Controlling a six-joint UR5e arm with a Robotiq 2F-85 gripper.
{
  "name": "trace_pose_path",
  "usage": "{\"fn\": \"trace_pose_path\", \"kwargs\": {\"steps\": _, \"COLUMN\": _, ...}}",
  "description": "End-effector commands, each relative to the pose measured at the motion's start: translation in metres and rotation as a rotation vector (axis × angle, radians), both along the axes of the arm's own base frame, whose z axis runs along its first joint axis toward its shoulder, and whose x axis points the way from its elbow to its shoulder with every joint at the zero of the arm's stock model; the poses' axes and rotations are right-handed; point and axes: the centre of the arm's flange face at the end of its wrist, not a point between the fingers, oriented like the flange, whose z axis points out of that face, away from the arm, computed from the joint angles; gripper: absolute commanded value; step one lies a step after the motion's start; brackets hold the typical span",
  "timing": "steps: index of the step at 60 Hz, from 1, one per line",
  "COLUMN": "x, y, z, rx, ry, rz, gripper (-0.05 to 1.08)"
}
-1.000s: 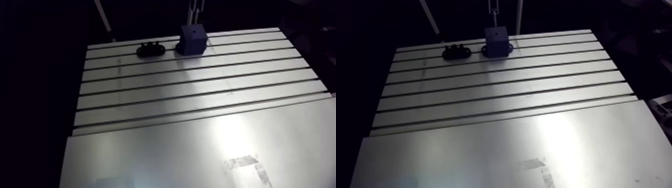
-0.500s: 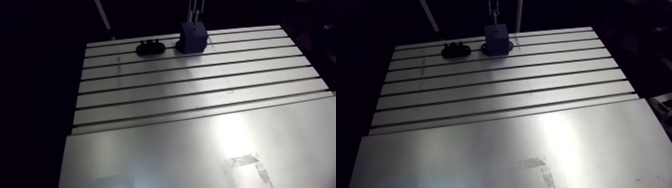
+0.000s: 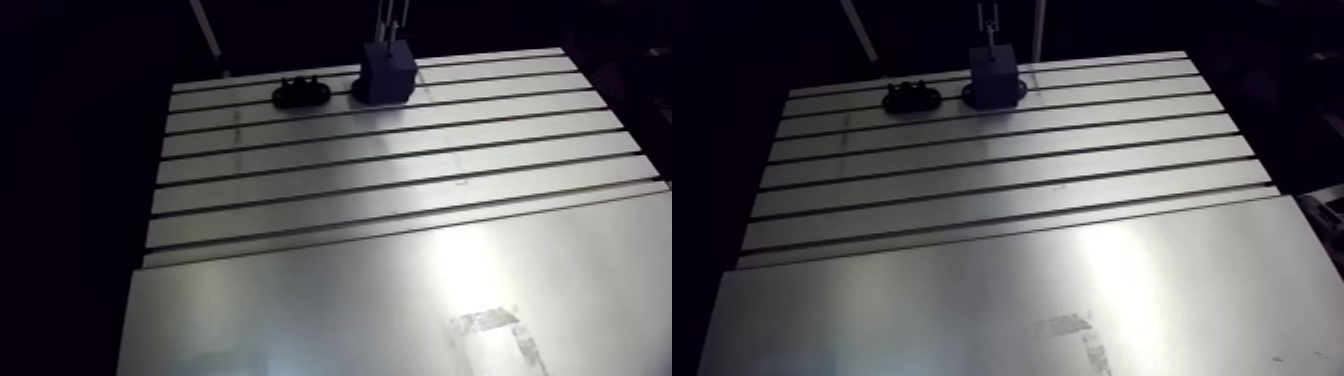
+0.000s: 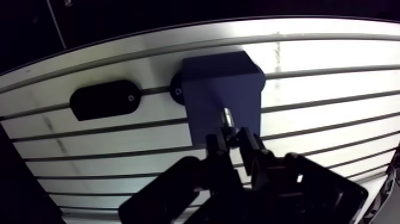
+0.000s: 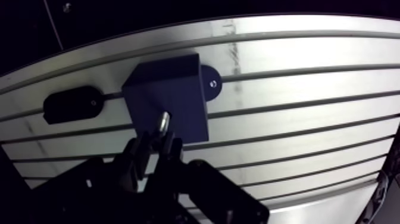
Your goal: Pick up the M10 bolt and insert it into the hole until fully seated.
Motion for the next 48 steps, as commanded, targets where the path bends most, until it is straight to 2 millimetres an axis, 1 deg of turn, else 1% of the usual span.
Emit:
{"fn": "trace_pose_path", "kwargs": {"steps": 1, "x": 0.000, "y": 0.001, "z": -0.003, "rx": 0.000, "ry": -0.003, "rz": -0.001, "gripper": 1.07}}
{"fn": "trace_pose_path", "kwargs": {"steps": 40, "x": 0.003, "y": 0.001, "z": -0.010, "rx": -0.004, "ry": -0.018, "rz": 0.000, "gripper": 1.07}}
{"fn": "trace_pose_path", "kwargs": {"steps": 48, "x": 0.006, "y": 0.001, "z": -0.016, "rx": -0.004, "ry": -0.030, "rz": -0.002, "gripper": 1.07}}
